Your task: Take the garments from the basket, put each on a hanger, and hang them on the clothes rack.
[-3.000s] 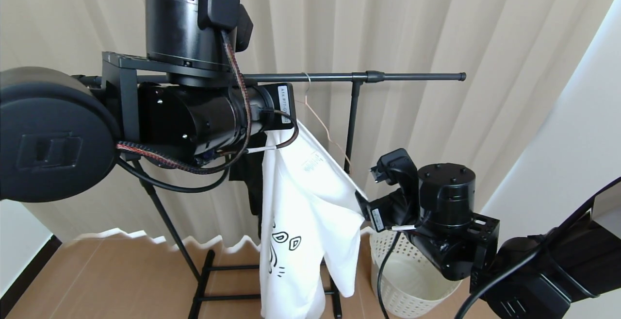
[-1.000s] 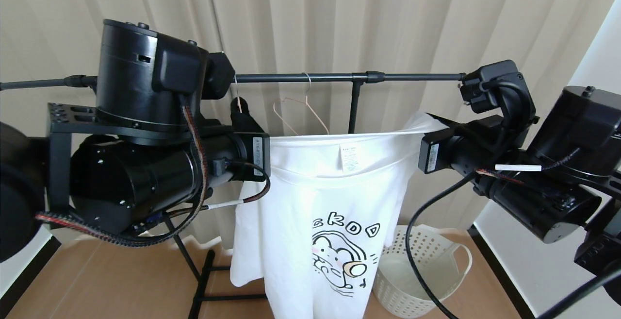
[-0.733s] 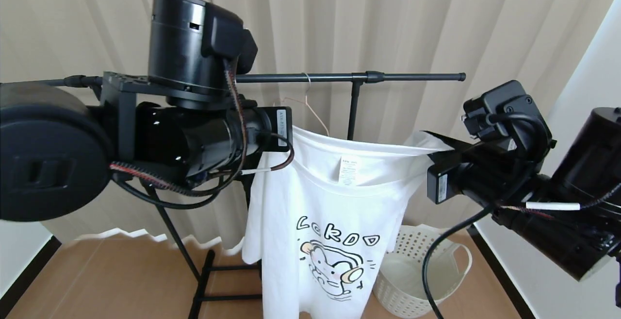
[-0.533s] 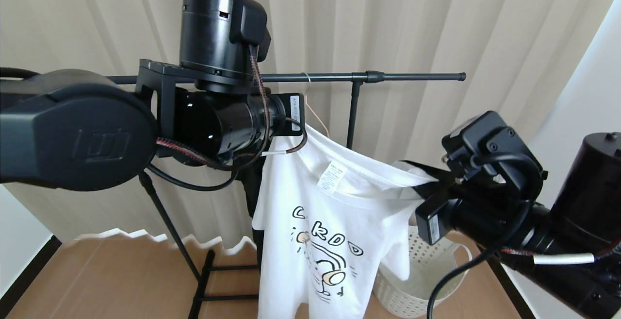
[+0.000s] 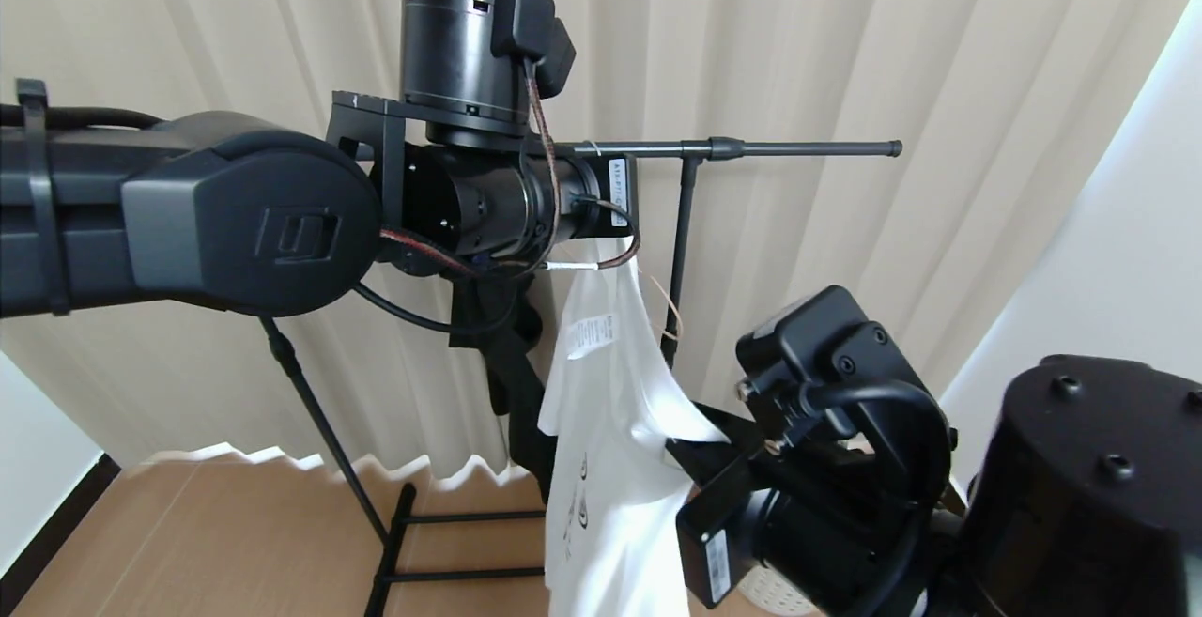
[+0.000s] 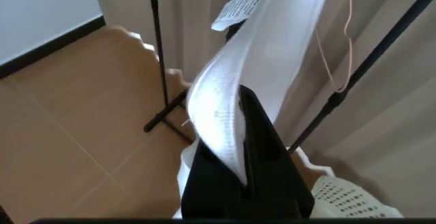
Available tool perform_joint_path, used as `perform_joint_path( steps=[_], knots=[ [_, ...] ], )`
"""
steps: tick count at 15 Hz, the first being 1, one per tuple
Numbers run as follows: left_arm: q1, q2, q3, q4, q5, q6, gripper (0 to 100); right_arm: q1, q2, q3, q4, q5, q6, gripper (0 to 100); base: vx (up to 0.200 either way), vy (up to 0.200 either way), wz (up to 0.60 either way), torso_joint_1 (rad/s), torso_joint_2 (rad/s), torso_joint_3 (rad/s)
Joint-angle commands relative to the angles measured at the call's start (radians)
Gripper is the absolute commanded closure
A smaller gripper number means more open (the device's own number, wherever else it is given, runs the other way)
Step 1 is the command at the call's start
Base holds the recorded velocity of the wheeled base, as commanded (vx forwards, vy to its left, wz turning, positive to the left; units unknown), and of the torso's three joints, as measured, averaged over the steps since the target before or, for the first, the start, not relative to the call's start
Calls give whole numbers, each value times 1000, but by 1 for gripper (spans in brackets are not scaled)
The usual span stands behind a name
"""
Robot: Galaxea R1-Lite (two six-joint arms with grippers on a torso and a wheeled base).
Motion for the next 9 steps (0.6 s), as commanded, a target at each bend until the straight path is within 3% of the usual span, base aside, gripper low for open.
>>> perform_joint_path(
  steps=[1,5,7,9],
  knots=[
    [5,9,-3,-3,-12,-1,100,22,84,-63,-1,-42,41,100,0,0,0,0,0,0],
    [26,3,0,5,-4,-4,100,10,35,-60,16,-48,39,100,0,0,0,0,0,0],
    [32,-9,11,13,5,-6,100,-34,-2,-23,16,-45,-41,100,0,0,0,0,0,0],
    [42,-45,14,77,34,-9,100,-149,-23,43,8,-42,-180,100,0,0,0,0,0,0]
  ],
)
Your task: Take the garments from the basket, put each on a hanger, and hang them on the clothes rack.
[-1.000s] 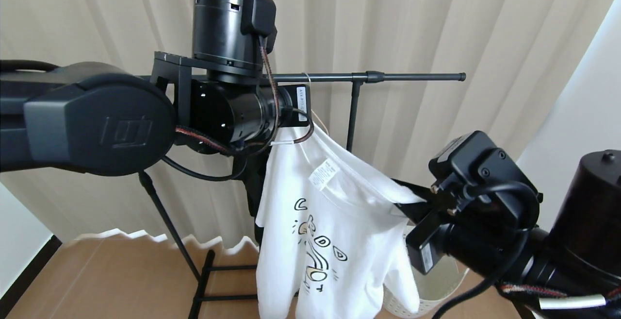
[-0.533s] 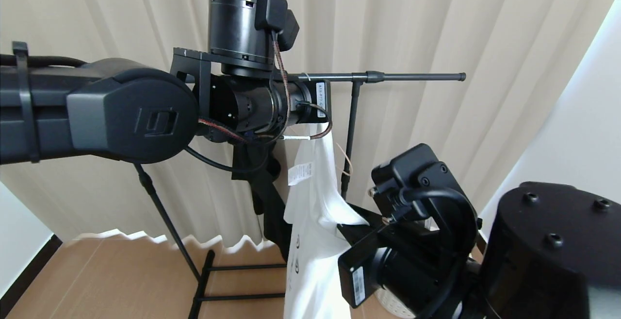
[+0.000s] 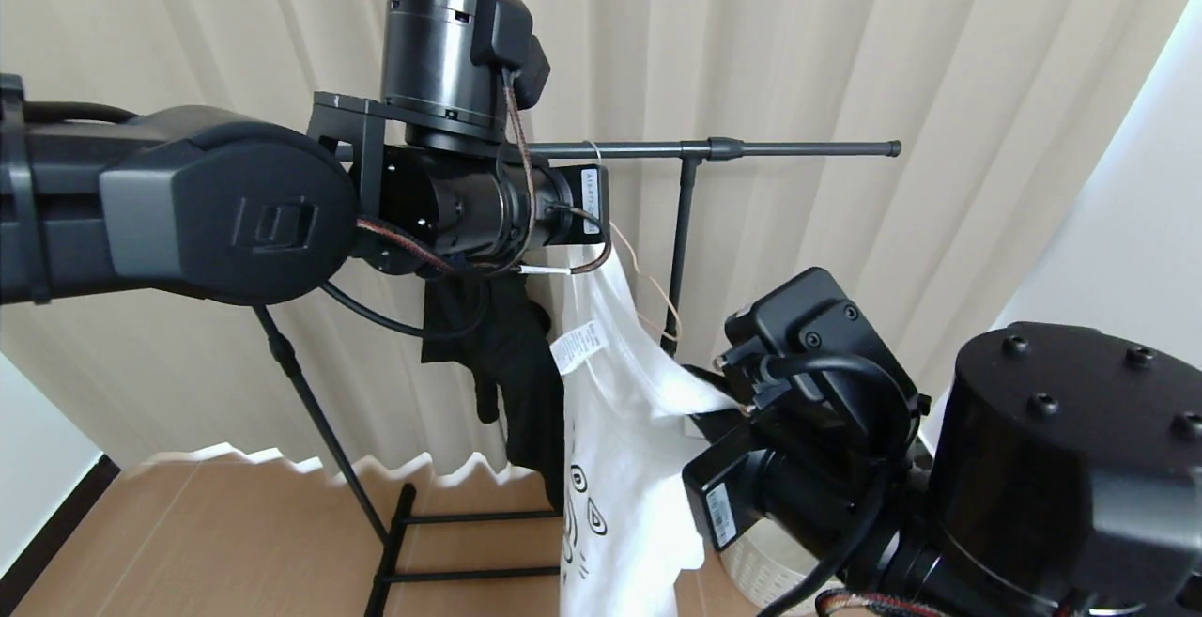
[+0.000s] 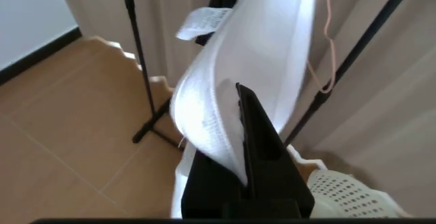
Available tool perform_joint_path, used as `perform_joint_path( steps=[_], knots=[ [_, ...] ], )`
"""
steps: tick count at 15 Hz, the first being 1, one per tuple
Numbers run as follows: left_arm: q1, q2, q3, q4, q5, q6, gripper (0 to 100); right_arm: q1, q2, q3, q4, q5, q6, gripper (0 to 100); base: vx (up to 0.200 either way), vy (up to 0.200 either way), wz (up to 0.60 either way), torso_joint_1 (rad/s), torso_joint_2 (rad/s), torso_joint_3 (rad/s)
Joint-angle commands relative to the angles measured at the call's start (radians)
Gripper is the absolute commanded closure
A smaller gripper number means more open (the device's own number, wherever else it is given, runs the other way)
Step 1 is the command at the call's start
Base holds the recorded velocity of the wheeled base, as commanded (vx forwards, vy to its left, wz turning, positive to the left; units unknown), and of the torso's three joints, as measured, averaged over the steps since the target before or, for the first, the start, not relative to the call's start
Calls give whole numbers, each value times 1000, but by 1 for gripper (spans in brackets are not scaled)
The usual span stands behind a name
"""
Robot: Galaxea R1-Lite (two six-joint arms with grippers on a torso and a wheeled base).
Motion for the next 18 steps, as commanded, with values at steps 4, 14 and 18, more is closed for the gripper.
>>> perform_joint_path(
  steps=[4,14,18],
  knots=[
    [-7,-86,8,257,51,-1,100,-271,43,-22,-15,8,-90,100,0,0,0,0,0,0],
    [-215,-137,358,306,-31,-1,100,-300,256,-291,-17,-66,196,100,0,0,0,0,0,0],
    [-251,-135,355,225,-68,-98,100,-295,256,-291,-17,-66,203,100,0,0,0,0,0,0]
  ],
)
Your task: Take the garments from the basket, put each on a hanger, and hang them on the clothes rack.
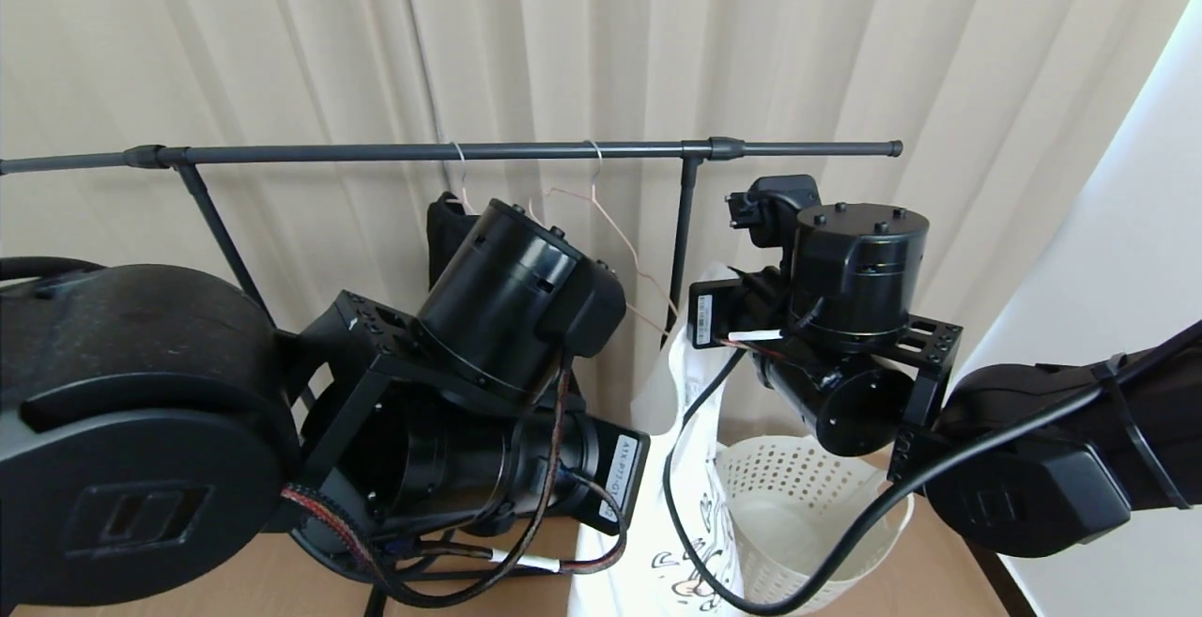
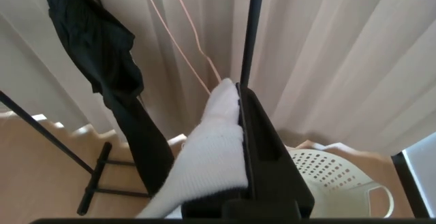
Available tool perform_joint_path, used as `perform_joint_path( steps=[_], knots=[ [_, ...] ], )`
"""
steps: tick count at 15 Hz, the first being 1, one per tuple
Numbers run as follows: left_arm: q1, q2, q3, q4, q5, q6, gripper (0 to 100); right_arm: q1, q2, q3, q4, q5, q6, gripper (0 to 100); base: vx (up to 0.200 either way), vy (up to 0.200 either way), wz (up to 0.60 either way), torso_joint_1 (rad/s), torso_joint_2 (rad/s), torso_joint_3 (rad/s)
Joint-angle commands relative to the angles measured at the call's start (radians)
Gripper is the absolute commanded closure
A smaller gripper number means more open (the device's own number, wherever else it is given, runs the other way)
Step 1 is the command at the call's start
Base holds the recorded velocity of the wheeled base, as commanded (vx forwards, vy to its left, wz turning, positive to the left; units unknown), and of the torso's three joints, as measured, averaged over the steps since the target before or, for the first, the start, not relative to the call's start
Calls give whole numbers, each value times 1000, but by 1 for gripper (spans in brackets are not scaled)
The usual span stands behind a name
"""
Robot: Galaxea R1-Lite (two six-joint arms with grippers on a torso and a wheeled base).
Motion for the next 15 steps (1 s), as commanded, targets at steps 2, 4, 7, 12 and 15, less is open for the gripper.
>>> perform_joint_path(
  steps=[2,4,7,12,15],
  knots=[
    [-10,2,0,-23,0,-25,100,1,-4,1,-1,-2,-2,100,0,0,0,0,0,0],
    [4,4,0,-24,3,-36,100,-13,-10,7,1,-5,-5,100,0,0,0,0,0,0],
    [59,8,-23,-26,8,-37,100,-54,-36,5,3,-6,-17,100,0,0,0,0,0,0],
    [116,93,-127,-26,39,-39,100,-70,-88,10,9,-6,-26,100,0,0,0,0,0,0],
    [133,114,-176,-26,48,-42,100,-71,-111,16,12,-6,-35,100,0,0,0,0,0,0]
  ],
)
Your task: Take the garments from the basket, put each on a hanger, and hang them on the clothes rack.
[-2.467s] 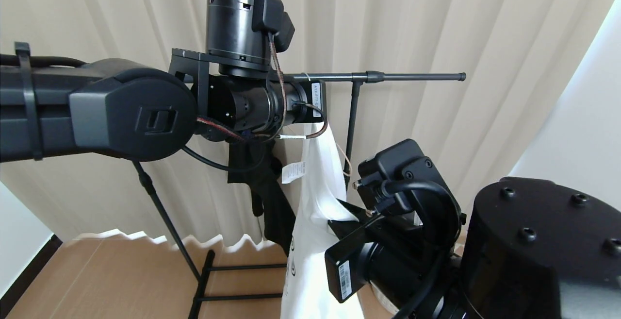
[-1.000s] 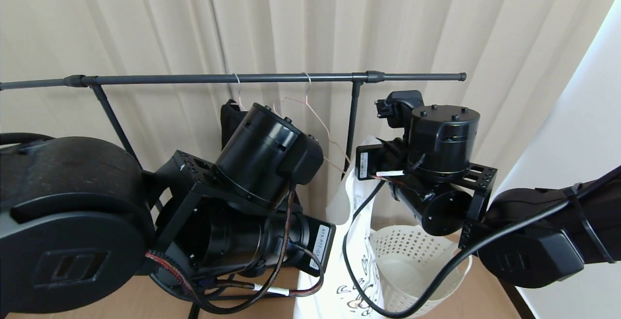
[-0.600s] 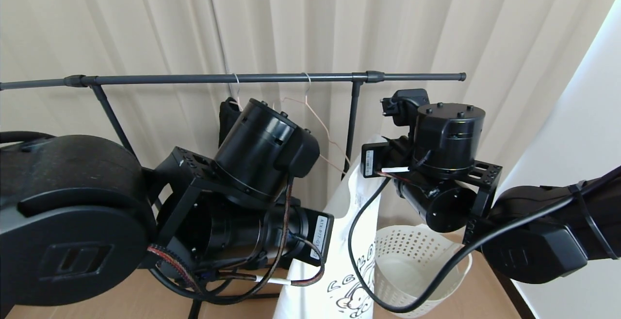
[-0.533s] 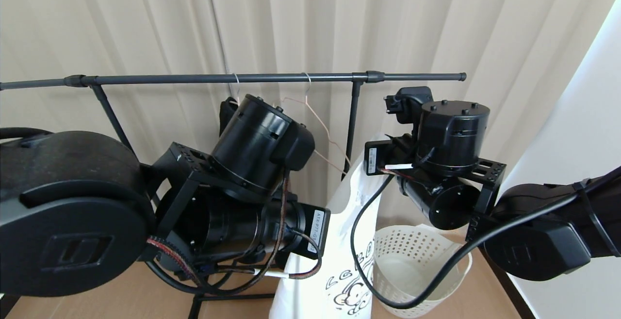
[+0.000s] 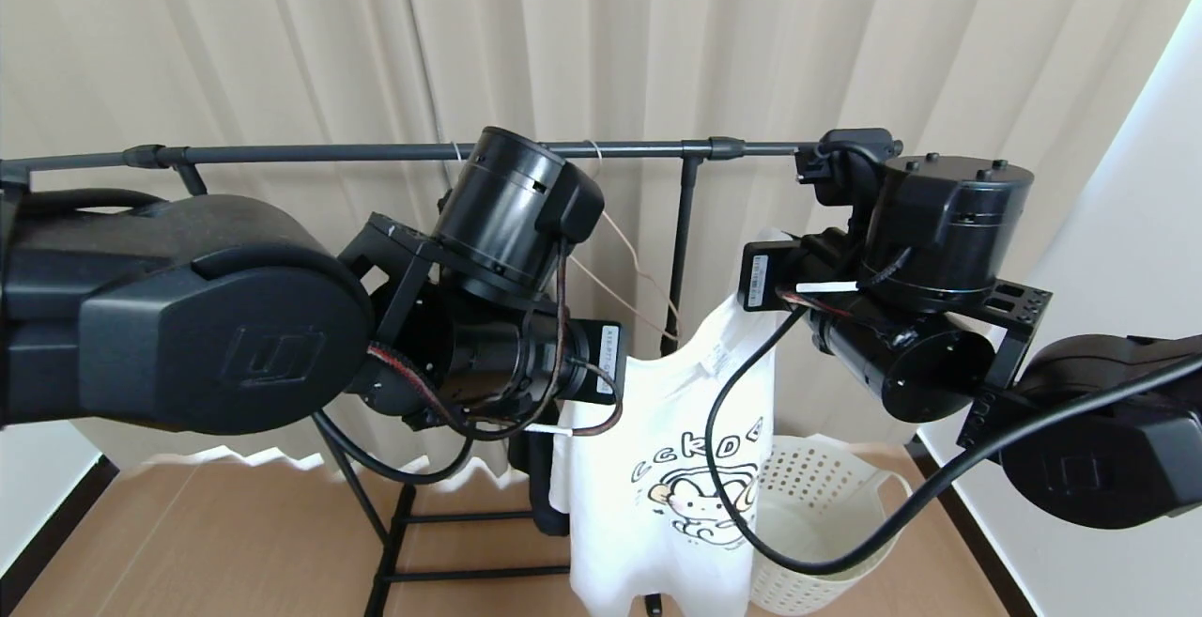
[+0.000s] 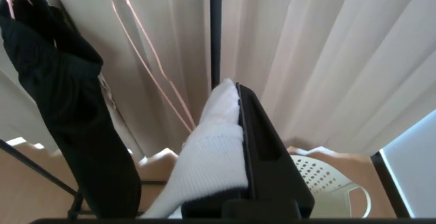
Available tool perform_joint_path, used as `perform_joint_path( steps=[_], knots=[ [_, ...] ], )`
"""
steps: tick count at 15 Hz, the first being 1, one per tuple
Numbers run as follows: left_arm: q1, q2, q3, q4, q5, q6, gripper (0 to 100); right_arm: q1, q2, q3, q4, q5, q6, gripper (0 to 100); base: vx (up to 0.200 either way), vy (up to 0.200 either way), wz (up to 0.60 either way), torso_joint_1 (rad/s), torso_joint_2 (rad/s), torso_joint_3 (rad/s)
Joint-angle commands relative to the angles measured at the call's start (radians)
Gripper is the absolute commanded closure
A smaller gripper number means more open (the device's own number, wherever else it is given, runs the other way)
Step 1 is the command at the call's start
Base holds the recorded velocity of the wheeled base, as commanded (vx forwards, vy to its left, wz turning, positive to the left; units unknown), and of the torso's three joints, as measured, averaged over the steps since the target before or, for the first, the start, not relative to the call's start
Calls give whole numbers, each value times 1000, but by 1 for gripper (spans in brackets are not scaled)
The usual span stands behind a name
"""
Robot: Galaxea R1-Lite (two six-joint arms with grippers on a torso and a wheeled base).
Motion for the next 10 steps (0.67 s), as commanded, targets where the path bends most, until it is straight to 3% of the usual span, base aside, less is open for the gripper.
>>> perform_joint_path(
  steps=[1,10],
  knots=[
    [12,23,-37,0,1,-1,100,-3,-22,3,-4,1,-10,100,0,0,0,0,0,0],
    [30,49,-100,-14,44,-24,100,-26,-42,26,-9,6,-33,100,0,0,0,0,0,0]
  ],
)
